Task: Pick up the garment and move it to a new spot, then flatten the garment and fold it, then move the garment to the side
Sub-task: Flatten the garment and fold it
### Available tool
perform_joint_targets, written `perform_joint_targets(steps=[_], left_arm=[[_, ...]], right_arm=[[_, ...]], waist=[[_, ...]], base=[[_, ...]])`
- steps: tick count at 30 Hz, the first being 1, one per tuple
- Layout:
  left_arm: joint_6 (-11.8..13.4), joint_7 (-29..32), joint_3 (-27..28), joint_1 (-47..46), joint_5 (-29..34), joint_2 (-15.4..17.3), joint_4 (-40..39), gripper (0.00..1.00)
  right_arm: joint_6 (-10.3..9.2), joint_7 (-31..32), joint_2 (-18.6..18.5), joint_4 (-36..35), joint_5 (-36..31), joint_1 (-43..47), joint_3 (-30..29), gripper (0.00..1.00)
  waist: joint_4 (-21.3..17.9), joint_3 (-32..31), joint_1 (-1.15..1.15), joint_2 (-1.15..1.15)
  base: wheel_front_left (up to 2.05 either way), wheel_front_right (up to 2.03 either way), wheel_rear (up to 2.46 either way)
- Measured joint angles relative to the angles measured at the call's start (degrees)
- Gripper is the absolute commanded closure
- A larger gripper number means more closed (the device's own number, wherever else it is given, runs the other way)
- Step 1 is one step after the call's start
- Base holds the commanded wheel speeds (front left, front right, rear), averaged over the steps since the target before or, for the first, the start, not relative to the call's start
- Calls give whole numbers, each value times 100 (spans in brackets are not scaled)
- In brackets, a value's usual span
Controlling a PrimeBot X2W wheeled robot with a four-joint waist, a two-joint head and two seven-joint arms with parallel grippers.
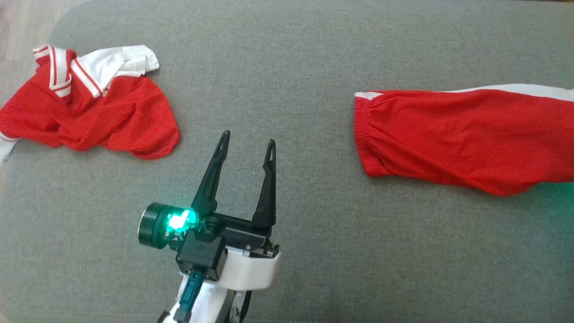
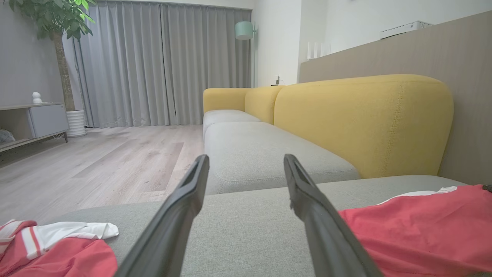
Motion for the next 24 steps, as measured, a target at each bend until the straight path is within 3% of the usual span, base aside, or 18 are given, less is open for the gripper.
perform_joint_targets(steps=[8,14,18,23,24], left_arm=[[-103,0,0,2,2,-4,63,0],[-152,0,2,65,45,-10,107,0],[-200,0,0,165,43,-11,142,0],[-202,0,-1,175,41,-15,179,0],[-200,0,0,185,37,-15,179,0]], right_arm=[[0,-169,188,-299,-7,21,-40,100],[0,-237,411,-1649,101,81,250,100],[0,68,724,-2610,97,133,651,100],[0,570,1289,-3082,-36,396,1195,100],[0,609,1445,-3060,-69,469,1254,0]], waist=[[-4,-80,0,0],[27,-201,1,0],[117,-286,0,0],[292,-332,0,0],[322,-335,0,0]], base=[[0,0,0],[0,0,0],[0,0,0],[0,0,0],[0,0,0]])
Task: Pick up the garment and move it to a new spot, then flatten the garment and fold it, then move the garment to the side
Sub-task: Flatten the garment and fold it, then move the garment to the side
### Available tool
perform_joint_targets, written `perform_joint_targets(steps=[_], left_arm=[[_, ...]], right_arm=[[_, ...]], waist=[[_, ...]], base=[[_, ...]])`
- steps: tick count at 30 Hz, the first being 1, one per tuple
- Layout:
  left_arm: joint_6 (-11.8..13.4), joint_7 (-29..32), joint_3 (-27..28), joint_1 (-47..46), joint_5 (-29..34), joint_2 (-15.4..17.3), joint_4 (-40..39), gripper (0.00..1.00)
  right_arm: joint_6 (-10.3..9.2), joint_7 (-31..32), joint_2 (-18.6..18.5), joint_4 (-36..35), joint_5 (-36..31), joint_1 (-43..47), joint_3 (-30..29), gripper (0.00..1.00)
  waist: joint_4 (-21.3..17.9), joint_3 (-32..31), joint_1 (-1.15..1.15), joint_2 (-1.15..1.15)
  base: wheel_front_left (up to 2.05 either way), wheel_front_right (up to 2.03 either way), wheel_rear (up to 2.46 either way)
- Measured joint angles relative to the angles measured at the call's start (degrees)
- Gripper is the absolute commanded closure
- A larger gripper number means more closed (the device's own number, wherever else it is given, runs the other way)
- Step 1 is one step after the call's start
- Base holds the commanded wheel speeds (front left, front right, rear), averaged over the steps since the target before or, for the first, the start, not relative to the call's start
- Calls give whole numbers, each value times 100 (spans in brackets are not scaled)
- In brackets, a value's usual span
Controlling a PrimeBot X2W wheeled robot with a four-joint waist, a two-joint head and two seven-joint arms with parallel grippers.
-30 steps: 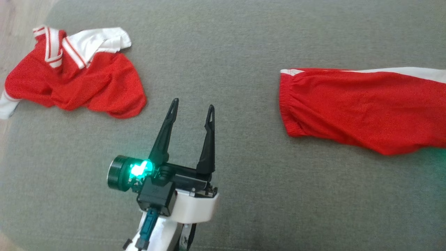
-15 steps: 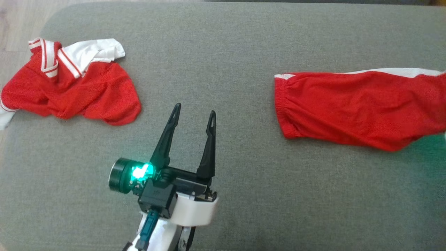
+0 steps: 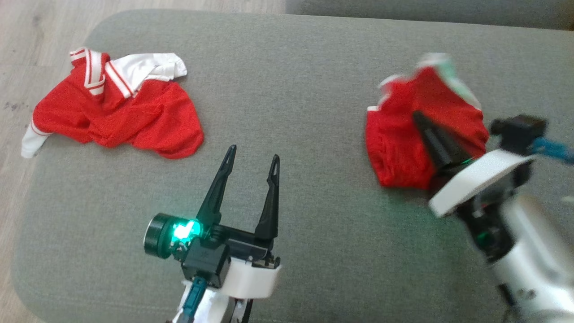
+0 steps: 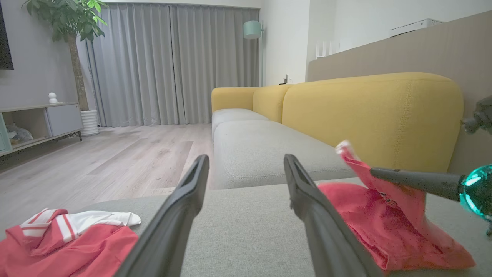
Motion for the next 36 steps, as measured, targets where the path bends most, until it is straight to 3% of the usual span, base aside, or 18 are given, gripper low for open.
perform_joint_targets(steps=[3,6,10,15,19,26,36], left_arm=[[4,0,-1,49,-55,-3,1,0],[8,0,-4,56,-56,-4,1,0],[62,0,10,66,-110,-7,-1,0],[179,0,324,388,-111,-16,-3,0],[149,0,594,820,-113,5,33,0],[-14,2,1072,1536,-155,19,123,0],[-258,4,1432,1918,-77,10,322,0]], right_arm=[[0,-222,477,81,-245,142,36,0],[0,-791,777,80,-464,155,-291,0],[0,-1369,688,33,-1181,404,-845,0],[0,-1756,673,46,-1848,1434,-1423,0],[0,-1879,704,66,-2404,2170,-1740,0],[0,-1889,1344,-517,-3306,2883,-2442,0],[0,-1894,1592,-614,-3793,3181,-2501,0]], waist=[[57,-5,0,0],[75,-38,0,0],[31,-174,0,0],[-128,-404,0,0],[-255,-694,-1,0],[-459,-1135,-2,0],[-549,-1386,-1,0]], base=[[0,0,0],[0,0,0],[0,0,0],[0,0,0],[0,0,0],[0,0,0],[0,0,0]])
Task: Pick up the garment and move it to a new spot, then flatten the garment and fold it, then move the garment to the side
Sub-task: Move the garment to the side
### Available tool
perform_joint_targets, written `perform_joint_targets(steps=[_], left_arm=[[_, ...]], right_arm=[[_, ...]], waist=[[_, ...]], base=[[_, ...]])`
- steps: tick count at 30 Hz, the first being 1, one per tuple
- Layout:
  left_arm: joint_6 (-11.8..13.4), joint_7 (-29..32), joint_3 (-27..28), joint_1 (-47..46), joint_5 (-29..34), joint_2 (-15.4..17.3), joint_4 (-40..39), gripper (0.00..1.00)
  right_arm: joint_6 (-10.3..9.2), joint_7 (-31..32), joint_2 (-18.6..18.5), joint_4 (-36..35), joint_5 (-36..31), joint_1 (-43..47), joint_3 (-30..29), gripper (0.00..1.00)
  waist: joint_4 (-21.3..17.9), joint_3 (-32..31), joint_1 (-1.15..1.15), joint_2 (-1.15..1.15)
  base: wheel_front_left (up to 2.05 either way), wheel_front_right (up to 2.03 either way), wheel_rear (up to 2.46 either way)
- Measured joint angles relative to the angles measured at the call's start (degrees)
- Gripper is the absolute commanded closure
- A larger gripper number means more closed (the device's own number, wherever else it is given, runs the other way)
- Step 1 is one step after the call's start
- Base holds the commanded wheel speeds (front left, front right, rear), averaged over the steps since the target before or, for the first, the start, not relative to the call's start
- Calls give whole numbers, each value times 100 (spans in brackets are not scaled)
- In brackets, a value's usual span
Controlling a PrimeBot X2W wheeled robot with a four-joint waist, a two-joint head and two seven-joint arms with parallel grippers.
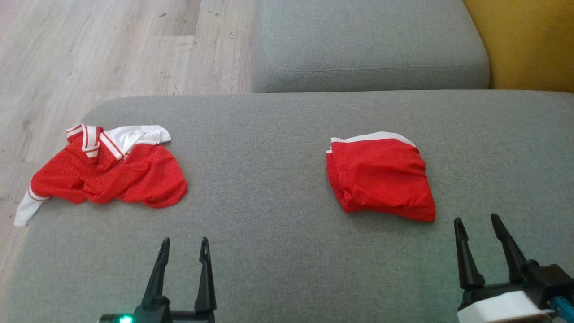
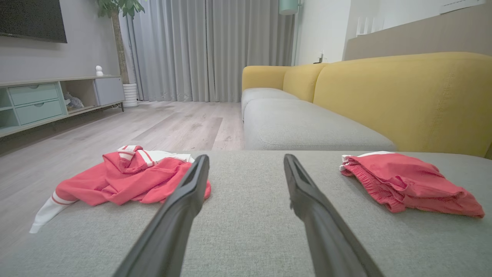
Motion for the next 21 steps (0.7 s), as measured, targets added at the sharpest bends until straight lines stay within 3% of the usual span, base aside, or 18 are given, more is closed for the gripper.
perform_joint_targets(steps=[21], left_arm=[[-100,1,79,2,126,-11,133,0]], right_arm=[[0,0,157,0,-73,140,-1,0]], waist=[[25,-8,1,0]], base=[[0,0,0]])
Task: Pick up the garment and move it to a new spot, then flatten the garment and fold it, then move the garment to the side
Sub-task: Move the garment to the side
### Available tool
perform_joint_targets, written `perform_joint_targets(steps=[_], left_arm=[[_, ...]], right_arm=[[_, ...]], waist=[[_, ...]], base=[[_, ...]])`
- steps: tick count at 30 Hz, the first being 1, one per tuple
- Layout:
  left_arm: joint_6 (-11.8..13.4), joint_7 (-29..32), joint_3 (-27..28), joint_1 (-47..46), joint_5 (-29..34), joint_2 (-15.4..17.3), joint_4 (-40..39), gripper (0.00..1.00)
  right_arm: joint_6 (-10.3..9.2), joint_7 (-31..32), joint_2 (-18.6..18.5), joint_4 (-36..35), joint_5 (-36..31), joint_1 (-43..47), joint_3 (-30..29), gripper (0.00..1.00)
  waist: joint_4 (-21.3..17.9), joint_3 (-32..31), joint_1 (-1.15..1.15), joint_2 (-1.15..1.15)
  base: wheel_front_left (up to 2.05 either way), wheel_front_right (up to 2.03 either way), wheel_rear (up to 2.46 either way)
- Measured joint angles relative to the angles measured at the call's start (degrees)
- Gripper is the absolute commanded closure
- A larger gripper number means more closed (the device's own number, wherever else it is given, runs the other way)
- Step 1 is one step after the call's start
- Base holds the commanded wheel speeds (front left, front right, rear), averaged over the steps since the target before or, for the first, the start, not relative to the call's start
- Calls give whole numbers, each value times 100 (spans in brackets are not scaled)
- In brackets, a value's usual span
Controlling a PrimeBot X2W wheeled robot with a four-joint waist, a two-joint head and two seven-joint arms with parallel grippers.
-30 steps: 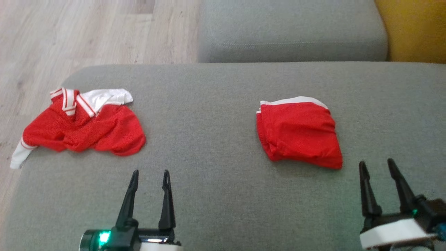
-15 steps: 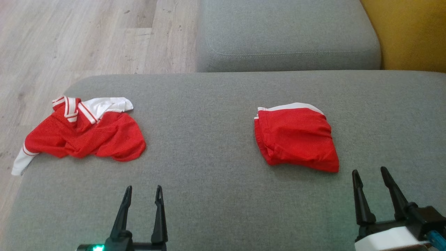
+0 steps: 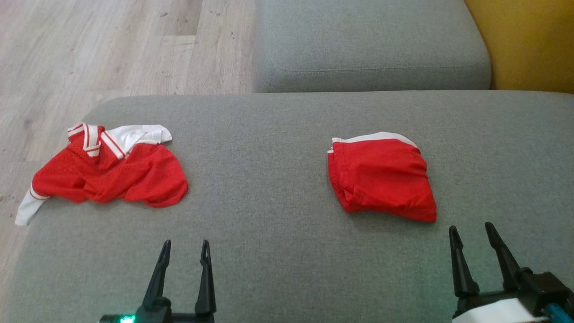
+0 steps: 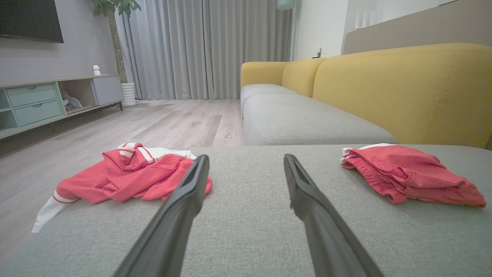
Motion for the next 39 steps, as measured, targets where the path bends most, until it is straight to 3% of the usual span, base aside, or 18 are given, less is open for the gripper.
perform_joint_targets(steps=[24,28,31,39], left_arm=[[-24,0,-20,-13,15,-1,34,0],[-22,0,-76,-92,15,-1,-20,0],[-22,0,-171,-310,15,1,-59,0],[-23,0,-433,-896,15,-18,-101,0]], right_arm=[[0,-1,-13,287,202,-126,-24,0],[0,0,-103,826,633,-658,-23,0],[0,19,-389,1488,984,-1379,121,0],[0,1021,-1048,2669,2060,-3070,940,0]], waist=[[29,249,0,0],[48,473,0,0],[64,705,0,0],[150,1268,2,0]], base=[[0,0,0],[0,0,0],[0,0,0],[0,0,0]])
